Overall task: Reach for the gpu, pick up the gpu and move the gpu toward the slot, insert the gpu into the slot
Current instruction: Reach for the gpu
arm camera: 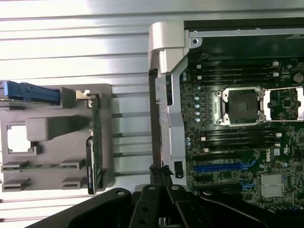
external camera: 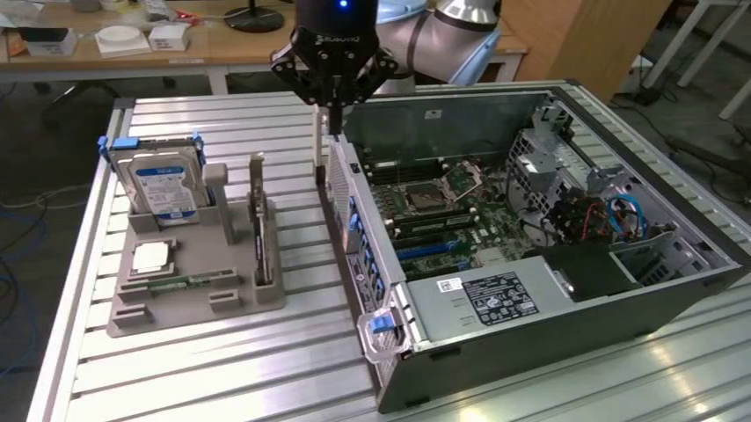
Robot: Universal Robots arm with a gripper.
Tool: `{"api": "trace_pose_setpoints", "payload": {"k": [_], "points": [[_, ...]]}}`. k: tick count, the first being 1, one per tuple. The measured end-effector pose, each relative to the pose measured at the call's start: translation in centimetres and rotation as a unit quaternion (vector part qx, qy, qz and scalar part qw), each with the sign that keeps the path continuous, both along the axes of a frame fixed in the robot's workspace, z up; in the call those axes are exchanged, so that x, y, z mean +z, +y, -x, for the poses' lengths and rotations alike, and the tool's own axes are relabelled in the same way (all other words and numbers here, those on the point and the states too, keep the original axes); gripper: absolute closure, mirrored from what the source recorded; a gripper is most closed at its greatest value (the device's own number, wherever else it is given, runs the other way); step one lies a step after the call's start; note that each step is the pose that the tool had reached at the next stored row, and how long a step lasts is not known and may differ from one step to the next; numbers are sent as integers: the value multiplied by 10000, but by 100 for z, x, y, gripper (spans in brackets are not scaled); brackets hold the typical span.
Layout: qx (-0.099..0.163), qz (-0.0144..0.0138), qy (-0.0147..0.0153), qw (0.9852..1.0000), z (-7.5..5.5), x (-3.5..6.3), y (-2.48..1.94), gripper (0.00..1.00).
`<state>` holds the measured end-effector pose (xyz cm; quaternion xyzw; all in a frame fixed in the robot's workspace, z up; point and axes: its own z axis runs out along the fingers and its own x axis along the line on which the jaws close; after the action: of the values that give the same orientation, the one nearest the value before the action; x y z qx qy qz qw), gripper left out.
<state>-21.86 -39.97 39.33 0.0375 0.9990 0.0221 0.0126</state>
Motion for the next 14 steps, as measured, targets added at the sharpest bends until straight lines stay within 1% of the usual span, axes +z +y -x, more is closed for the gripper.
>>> {"api": "trace_pose_setpoints", "payload": {"k": [5,14], "points": [[0,0,0,10000,172,0,-2,90],[1,0,0,10000,552,-3,-6,90]]}}
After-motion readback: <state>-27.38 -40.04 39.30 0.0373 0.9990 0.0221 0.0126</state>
